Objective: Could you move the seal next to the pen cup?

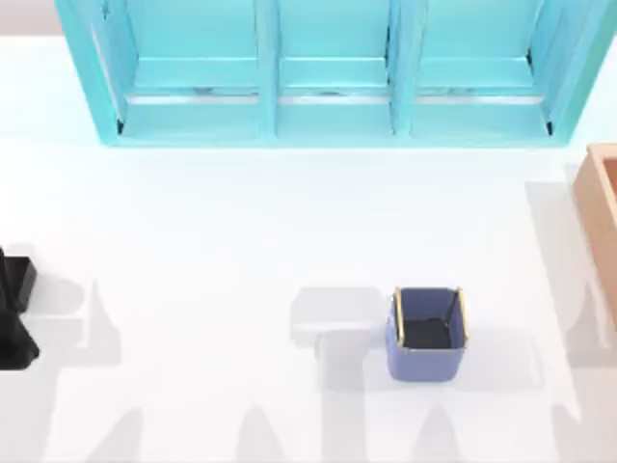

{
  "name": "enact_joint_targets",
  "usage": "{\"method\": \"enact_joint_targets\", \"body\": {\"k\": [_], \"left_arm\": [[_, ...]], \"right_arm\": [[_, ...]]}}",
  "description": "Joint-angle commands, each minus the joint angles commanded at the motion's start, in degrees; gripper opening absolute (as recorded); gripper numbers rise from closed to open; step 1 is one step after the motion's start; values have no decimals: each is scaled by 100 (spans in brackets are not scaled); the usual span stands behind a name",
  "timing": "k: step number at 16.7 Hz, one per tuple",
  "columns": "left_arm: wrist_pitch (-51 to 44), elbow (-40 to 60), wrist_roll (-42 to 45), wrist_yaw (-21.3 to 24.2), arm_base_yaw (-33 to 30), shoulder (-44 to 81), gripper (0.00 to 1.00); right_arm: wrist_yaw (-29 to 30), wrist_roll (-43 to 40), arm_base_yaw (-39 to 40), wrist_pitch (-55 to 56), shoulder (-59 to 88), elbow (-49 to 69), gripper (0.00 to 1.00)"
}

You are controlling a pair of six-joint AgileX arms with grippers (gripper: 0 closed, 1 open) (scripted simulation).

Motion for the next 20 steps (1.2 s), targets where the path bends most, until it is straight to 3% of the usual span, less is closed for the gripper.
{"method": "enact_joint_targets", "body": {"k": [4,8,20], "left_arm": [[-164,178,17,-5,19,176,100],[-1063,1260,112,-5,90,1262,100],[-5641,6673,540,13,431,7974,100]], "right_arm": [[0,0,0,0,0,0,100],[0,0,0,0,0,0,100],[0,0,0,0,0,0,100]]}}
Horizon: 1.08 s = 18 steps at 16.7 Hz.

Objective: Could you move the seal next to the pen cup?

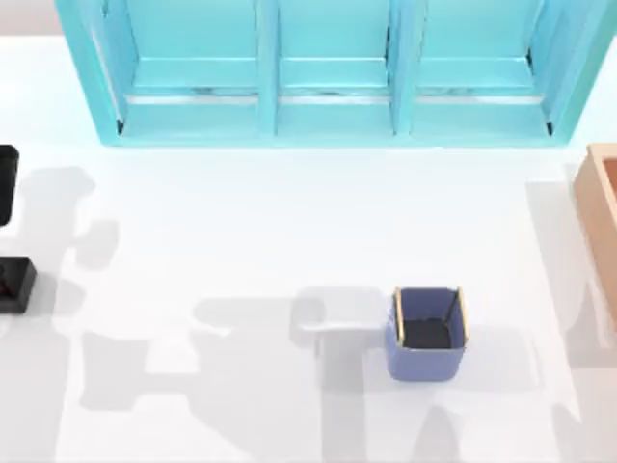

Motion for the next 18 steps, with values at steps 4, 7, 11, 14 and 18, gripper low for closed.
{"method": "enact_joint_targets", "body": {"k": [4,7,11,14,18], "left_arm": [[-1151,1450,115,-3,93,1619,100],[-1674,2167,169,-6,139,2386,100],[-1860,2439,188,-8,157,2640,100],[-1847,2424,184,-8,126,2624,100],[-1431,2053,179,-8,148,2723,100]], "right_arm": [[0,0,0,0,0,0,100],[0,0,0,0,0,0,100],[0,0,0,0,0,0,100],[0,0,0,0,0,0,100],[0,0,0,0,0,0,100]]}}
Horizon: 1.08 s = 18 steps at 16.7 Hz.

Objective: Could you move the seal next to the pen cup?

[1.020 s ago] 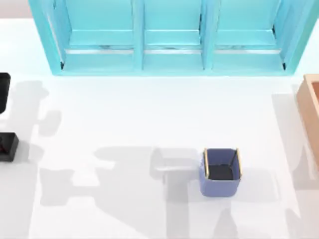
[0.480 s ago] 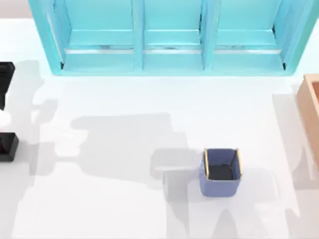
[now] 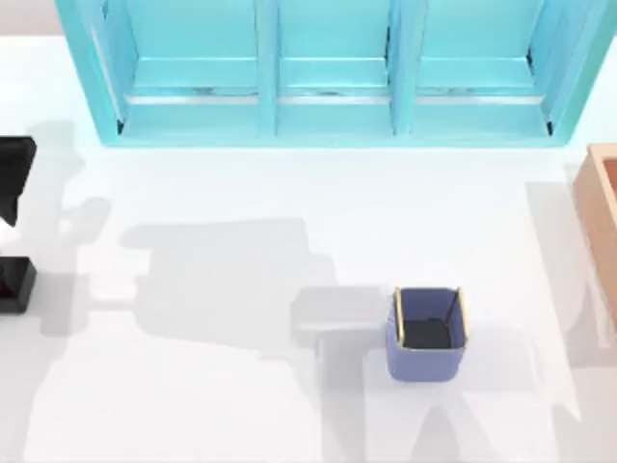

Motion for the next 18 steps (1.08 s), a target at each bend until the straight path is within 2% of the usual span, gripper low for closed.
{"method": "enact_joint_targets", "body": {"k": [6,11,18], "left_arm": [[1575,-1170,30,2,23,329,100],[1743,-1327,35,2,28,376,100],[1743,-1327,35,2,28,376,47]], "right_arm": [[0,0,0,0,0,0,100],[0,0,0,0,0,0,100],[0,0,0,0,0,0,100]]}}
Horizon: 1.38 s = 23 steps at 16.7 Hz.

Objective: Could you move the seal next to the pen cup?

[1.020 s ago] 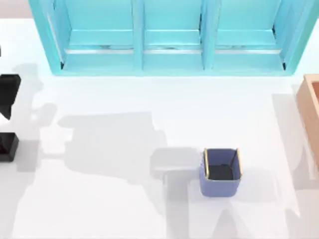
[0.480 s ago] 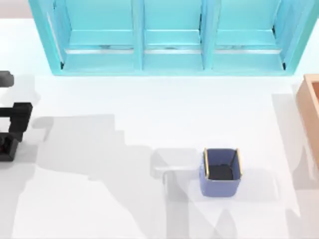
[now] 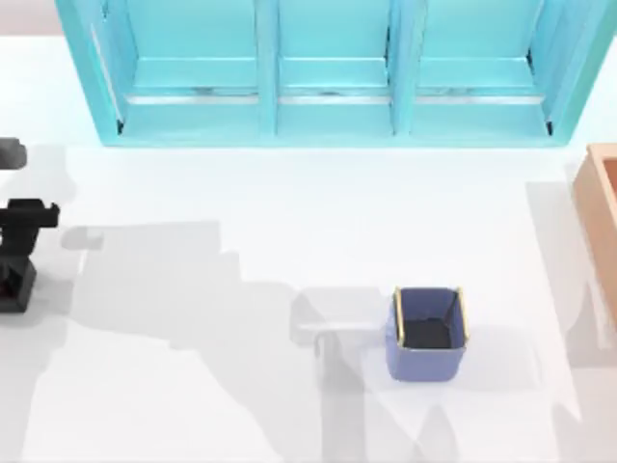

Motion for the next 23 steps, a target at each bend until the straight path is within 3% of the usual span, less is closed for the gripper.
{"method": "enact_joint_targets", "body": {"k": [6,17,23], "left_arm": [[0,0,0,0,0,0,2],[-88,90,-76,-1,-80,5,0],[-1722,1626,-1189,1,-1189,1,0]], "right_arm": [[0,0,0,0,0,0,100],[0,0,0,0,0,0,100],[0,0,0,0,0,0,100]]}}
